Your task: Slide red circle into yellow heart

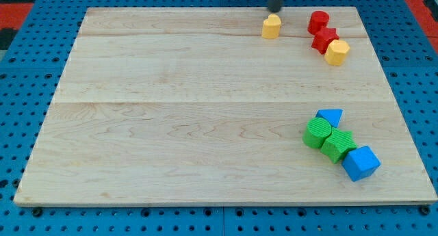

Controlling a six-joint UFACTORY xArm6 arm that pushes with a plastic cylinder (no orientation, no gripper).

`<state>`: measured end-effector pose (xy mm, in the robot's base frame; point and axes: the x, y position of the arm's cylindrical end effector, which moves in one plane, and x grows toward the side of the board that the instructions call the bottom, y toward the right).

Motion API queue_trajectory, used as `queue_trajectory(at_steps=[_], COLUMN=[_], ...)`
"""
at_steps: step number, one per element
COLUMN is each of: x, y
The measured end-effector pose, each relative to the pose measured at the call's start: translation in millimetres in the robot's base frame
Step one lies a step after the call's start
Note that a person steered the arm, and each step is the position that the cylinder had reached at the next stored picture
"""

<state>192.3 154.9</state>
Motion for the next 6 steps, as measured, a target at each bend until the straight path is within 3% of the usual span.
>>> queue_trajectory(at_steps=[1, 2, 3, 5, 6], x=[-0.8, 34.1, 45.2, 44.9, 23.0], y=[41.2, 98.0, 68.2, -92.2, -38.7])
